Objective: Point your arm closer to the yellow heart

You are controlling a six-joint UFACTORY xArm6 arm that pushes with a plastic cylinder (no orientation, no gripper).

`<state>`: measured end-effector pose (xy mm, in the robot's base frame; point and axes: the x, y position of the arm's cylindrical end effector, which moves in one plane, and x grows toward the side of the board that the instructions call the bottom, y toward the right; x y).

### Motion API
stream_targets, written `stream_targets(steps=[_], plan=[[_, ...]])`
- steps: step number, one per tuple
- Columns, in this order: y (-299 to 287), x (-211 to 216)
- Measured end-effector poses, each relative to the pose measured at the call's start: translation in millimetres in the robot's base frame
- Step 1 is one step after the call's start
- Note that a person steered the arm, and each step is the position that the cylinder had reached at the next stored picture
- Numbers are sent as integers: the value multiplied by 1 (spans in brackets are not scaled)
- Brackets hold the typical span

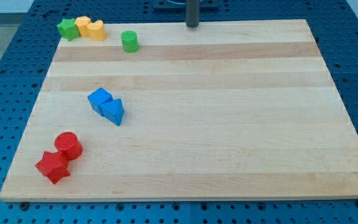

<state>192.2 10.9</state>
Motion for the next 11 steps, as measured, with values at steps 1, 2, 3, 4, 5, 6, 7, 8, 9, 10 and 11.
stream_targets(steps=[1, 2, 3, 4, 5, 6, 7, 8, 9, 10, 11], plan=[[-5, 0], [-15, 0], [-34, 1], [-49, 1], [-60, 0], [-71, -1], [-82, 1], [-91, 1], [-102, 1], [-113, 1], [-126, 1]])
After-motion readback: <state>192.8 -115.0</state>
